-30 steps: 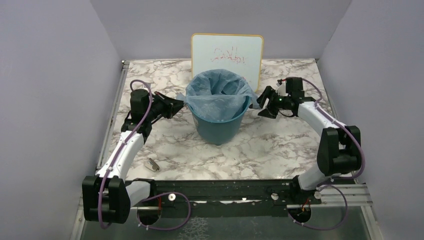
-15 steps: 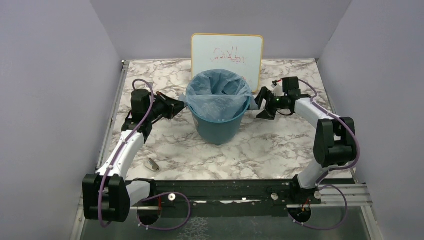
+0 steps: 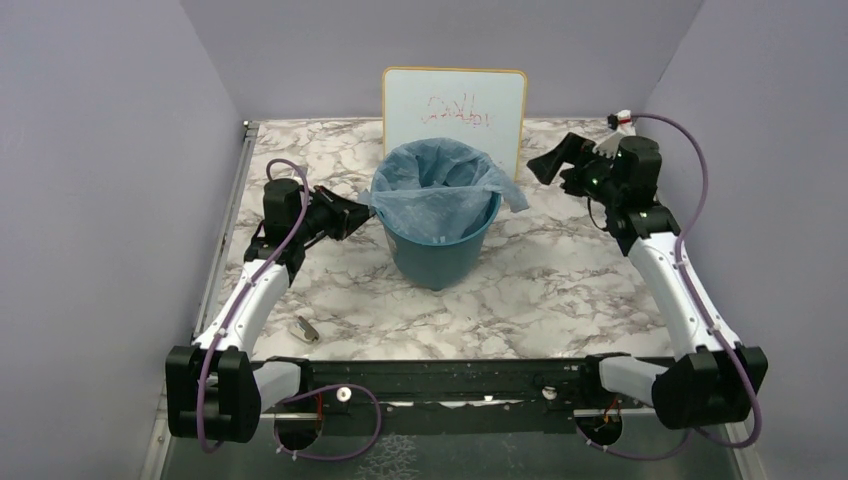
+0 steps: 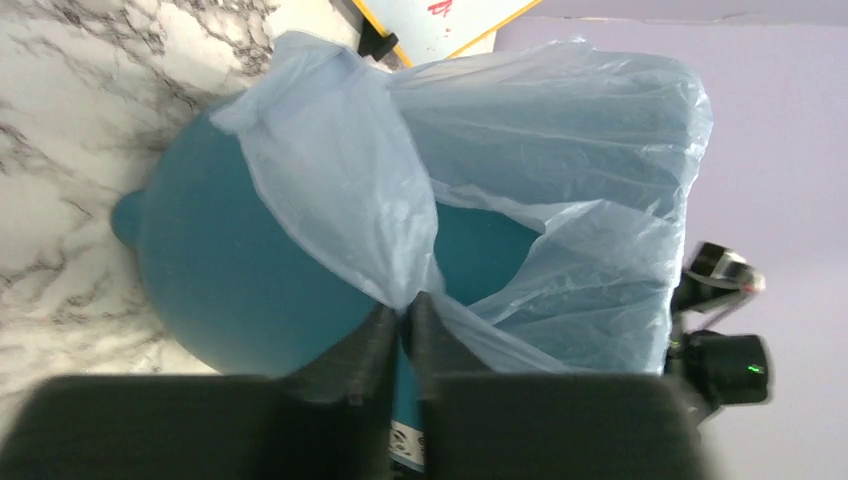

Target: Put the trash bags into the trash bin

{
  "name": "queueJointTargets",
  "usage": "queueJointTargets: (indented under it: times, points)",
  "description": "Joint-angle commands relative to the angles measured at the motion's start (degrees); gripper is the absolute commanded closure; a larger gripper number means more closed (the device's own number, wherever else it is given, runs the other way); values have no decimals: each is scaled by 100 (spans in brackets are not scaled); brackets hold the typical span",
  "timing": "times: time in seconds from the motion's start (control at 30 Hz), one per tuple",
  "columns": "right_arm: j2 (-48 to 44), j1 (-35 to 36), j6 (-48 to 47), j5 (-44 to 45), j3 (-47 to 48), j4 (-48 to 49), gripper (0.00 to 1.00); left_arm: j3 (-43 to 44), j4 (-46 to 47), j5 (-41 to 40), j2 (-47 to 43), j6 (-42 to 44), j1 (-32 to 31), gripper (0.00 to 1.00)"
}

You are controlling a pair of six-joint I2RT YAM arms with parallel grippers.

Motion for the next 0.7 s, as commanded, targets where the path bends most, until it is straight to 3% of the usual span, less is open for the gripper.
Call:
queueJointTargets:
  times: [0.0,0.07,0.2,0.47,0.57,0.67]
  points:
    - [-454,-3,-429,189,-283,1102,0,-191,278,-133,-199,38,-24,74]
    - [-494,-4,-443,-202,-288,1266,0,-254,294,-405,-373,92,-27,45]
    - [-432,-9,-380,-1087,-215,1606,0,-355,292,-959,-864,373,-25,2]
    - [-248,193,-418,-2582,36,2174,0,-835,125,-2340,-2128,553,-19,1]
    - [41,593,-883,-3037,497,1659,0,-1066,197,-2756,-2591,614,-23,1]
    - [311,1234,-1938,-2732,1080,715,0,-1104,92,-2993,-2895,921,-18,1]
